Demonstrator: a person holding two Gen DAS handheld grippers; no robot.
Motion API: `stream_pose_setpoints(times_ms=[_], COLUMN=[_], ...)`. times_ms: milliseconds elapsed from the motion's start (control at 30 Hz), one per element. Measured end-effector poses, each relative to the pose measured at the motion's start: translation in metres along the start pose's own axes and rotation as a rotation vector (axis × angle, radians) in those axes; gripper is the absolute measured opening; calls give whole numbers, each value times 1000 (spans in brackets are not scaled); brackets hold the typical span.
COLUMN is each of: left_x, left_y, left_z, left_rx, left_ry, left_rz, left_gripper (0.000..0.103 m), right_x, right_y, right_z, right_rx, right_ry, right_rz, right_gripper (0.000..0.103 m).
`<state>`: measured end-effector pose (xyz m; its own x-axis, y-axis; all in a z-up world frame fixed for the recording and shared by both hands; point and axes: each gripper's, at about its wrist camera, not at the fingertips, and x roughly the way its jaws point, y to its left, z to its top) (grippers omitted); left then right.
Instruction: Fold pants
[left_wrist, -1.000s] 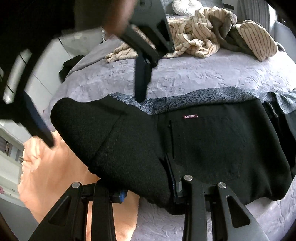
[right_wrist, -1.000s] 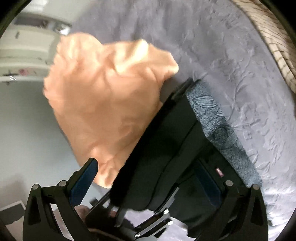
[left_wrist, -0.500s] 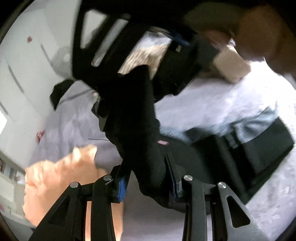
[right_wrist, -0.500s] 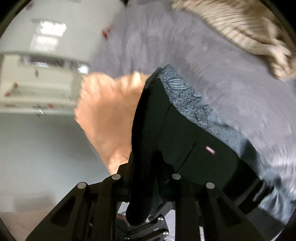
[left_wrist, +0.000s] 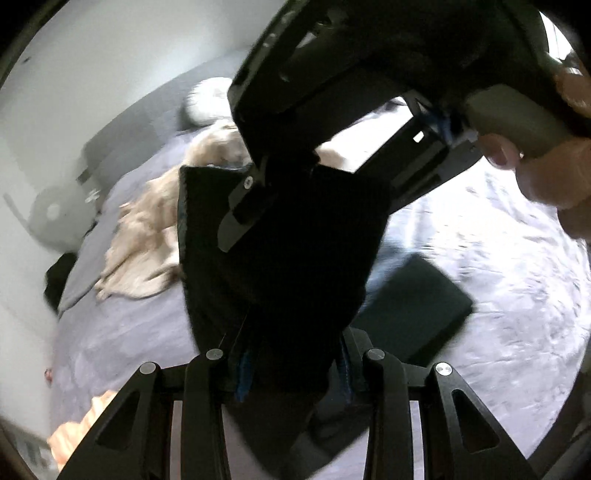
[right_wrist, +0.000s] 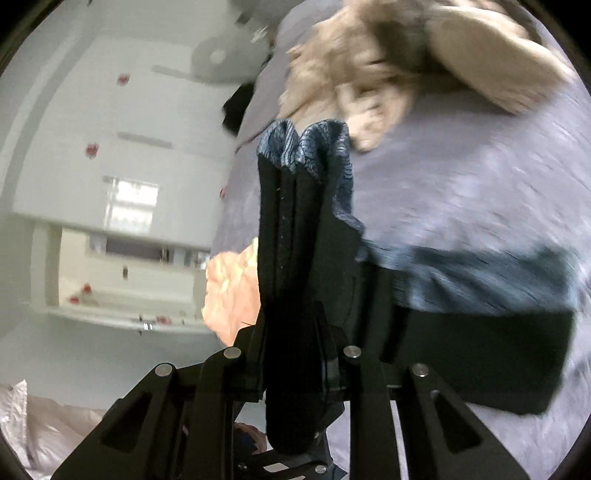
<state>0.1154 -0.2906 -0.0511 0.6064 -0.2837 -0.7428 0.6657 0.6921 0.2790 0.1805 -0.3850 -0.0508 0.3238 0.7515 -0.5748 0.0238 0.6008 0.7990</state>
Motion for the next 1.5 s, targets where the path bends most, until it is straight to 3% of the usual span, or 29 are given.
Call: stream_pose_setpoints(times_ms=[167, 333, 500, 600, 667, 833, 1033, 1133, 1300, 1400, 1500], left_x=[29, 70, 88, 89, 87, 65, 38, 34, 45, 49, 50], left_y=[-67, -110, -120, -121, -113, -85, -52, -36, -4, 9, 18], left_z=[7, -1, -14, -16, -16, -16, -26, -32, -44, -52, -63], left_rx=[101, 144, 148, 149, 123, 33, -78, -135, -350, -436, -494], left_ry=[38, 123, 178, 204, 229, 283, 319, 352, 454, 506, 552], left_rz=[-47, -59, -57, -53, -63, -109, -110, -75, -58, -25, -1], left_gripper=[37, 37, 37, 54, 67, 67, 67, 67, 67, 67, 67], right_x=[-44, -43, -24, -24, -26, -35, -52, -64, -61, -43, -35], right_y=[-72, -138, -187, -197, -196, -178, -167, -167, -165, -164, -169], right_z=[-24, -38, -44, -51, -54, -60, -70, -78, -84, -81, -85], right_rx=[86, 141, 183, 207, 210, 185, 151, 178, 161, 125, 131], right_ry=[-66, -64, -44, -49, -45, -39, -45, -57, -30, 23, 48], right_rz=[-16, -49, -61, -62, -72, -160, -348, -313, -307, -416, -457], right_gripper=[22, 22, 23, 27, 28, 40, 41, 41, 41, 40, 40])
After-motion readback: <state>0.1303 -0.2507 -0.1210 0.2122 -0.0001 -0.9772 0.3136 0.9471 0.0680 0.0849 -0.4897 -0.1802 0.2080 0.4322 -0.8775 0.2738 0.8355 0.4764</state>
